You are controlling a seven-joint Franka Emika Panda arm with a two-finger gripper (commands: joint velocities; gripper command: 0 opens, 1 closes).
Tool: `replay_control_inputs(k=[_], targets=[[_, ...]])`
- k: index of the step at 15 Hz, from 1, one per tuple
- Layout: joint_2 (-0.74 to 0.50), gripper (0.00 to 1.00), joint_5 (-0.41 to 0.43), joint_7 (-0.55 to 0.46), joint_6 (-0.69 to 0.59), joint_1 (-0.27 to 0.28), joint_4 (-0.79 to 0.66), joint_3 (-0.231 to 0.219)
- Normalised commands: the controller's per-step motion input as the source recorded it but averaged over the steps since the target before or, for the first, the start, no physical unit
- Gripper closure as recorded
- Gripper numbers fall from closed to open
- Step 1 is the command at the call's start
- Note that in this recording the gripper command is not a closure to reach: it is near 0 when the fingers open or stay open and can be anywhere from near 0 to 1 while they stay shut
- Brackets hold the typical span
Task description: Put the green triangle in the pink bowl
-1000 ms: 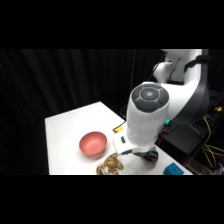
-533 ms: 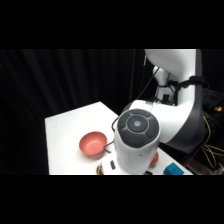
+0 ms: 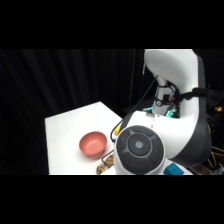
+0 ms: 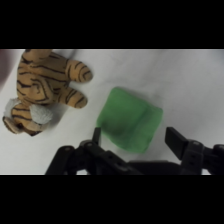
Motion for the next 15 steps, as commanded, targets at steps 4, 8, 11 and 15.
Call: replay_control_inputs(k=[4, 8, 11, 15], targets=[[0.09, 0.0, 0.058, -0.2, 0.0, -0.012, 0.04, 0.001], [0.09, 0.0, 0.089, -0.26, 0.02, -0.058, 0.06, 0.028], [0.05, 0.0, 0.114, -0.24, -0.01, -0.077, 0.07, 0.038], [0.03, 1.0, 0.105, -0.22, -0.01, -0.068, 0.07, 0.027]])
